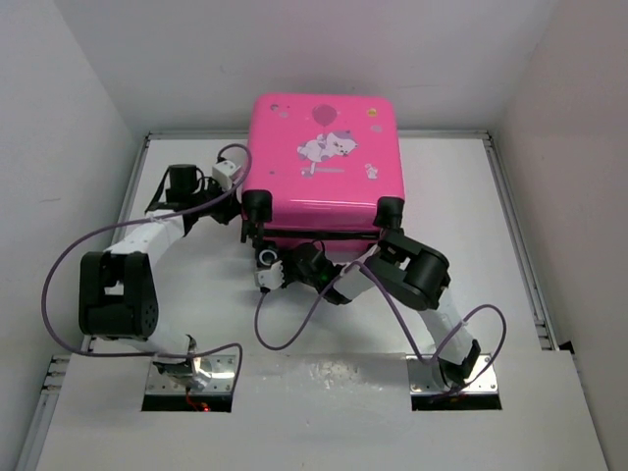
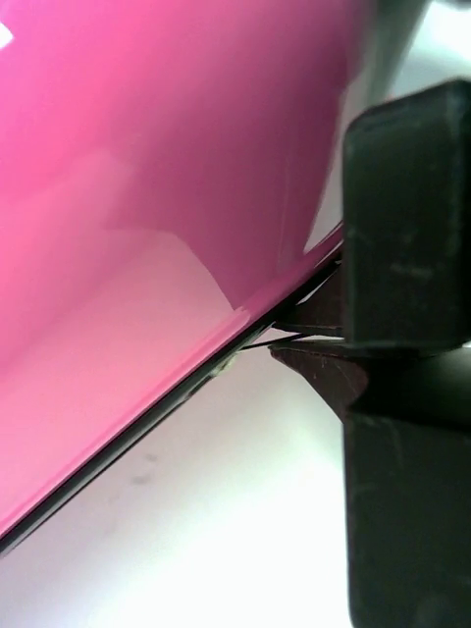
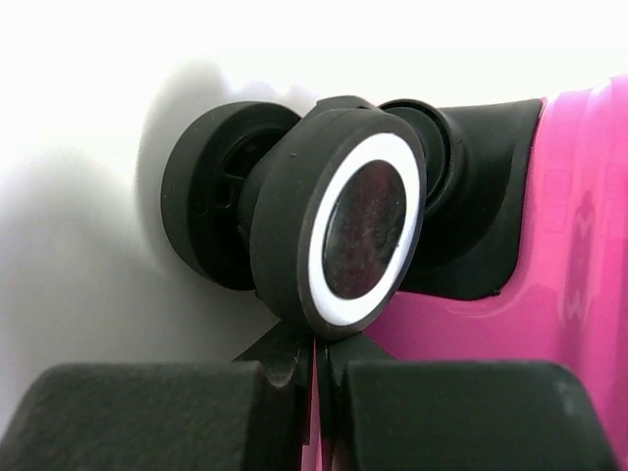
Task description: Pack the luggage
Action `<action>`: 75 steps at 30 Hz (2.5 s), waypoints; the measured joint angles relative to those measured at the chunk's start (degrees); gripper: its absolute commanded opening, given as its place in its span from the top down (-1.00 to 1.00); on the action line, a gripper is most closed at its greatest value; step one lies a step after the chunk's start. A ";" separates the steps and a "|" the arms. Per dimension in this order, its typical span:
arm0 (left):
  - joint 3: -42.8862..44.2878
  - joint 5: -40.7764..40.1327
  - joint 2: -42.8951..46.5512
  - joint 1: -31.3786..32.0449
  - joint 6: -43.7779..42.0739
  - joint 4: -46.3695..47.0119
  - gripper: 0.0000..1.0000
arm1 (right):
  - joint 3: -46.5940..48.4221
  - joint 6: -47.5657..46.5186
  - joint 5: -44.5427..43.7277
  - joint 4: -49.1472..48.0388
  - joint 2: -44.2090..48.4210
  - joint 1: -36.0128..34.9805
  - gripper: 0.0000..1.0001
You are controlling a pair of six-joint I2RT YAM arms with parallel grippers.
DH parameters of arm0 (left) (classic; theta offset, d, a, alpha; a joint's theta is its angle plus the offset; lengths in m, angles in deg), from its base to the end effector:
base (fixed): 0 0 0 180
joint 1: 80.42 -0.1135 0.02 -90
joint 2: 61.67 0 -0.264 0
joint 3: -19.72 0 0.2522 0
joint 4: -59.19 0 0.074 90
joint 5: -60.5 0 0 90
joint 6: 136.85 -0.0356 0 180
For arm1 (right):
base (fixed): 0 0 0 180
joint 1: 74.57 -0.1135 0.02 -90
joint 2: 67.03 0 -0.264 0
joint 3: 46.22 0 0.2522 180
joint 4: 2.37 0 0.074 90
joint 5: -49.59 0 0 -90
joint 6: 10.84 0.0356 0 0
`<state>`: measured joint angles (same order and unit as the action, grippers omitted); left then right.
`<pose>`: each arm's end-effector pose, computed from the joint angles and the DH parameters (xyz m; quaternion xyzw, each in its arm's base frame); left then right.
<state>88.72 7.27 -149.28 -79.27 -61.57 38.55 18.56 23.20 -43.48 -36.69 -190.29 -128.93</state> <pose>0.3269 -0.0279 0.2319 0.2522 0.8305 -0.2349 0.4375 0.2326 0.3212 0.0744 -0.6804 0.4913 -0.0301 0.5429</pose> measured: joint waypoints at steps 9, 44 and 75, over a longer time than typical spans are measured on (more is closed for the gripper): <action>-5.20 2.49 10.99 -1.79 -21.07 -9.81 1.00 | 3.48 2.25 1.31 3.89 -0.68 0.46 1.00; -20.52 6.03 22.67 4.61 2.01 9.57 1.00 | -4.83 51.01 17.29 34.93 53.92 23.08 1.00; -16.85 -1.27 17.07 15.32 1.73 10.01 1.00 | -6.01 107.12 11.96 57.02 25.57 51.49 1.00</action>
<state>71.87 6.01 -132.21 -63.95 -59.84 48.56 12.55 130.32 -31.53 20.34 -164.71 -77.44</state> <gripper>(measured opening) 0.005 0.002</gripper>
